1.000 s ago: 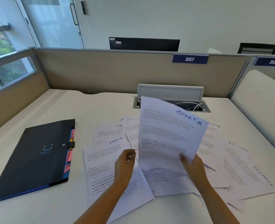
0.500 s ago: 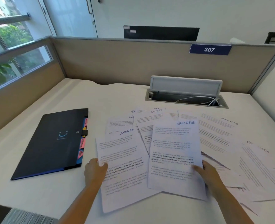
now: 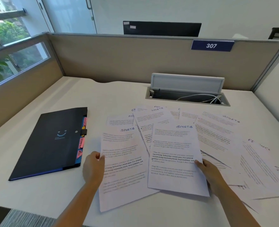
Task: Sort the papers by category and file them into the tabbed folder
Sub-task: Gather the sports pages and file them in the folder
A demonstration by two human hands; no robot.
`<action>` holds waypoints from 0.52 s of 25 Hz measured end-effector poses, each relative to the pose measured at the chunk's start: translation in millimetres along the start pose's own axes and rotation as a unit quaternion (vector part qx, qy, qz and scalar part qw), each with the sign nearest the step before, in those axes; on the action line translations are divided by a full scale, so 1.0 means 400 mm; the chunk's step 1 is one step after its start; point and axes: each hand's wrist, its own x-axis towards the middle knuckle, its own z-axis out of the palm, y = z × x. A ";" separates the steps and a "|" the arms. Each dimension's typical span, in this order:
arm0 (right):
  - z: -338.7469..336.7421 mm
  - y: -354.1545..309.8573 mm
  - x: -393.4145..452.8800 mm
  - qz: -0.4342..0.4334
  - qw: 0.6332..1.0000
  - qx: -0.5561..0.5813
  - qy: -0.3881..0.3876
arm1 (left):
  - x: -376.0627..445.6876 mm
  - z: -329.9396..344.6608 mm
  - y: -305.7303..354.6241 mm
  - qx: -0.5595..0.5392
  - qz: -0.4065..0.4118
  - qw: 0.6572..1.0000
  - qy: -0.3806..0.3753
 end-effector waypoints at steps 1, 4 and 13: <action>-0.001 -0.003 -0.003 -0.004 1.000 -0.002 0.000 | -0.001 -0.006 0.007 0.002 0.017 1.000 0.016; -0.007 0.000 -0.004 -0.018 1.000 -0.007 -0.020 | 0.005 -0.036 0.039 -0.018 0.071 0.994 0.083; -0.017 0.005 -0.005 -0.033 0.998 -0.015 -0.056 | 0.101 -0.111 0.168 -0.169 0.091 0.977 0.095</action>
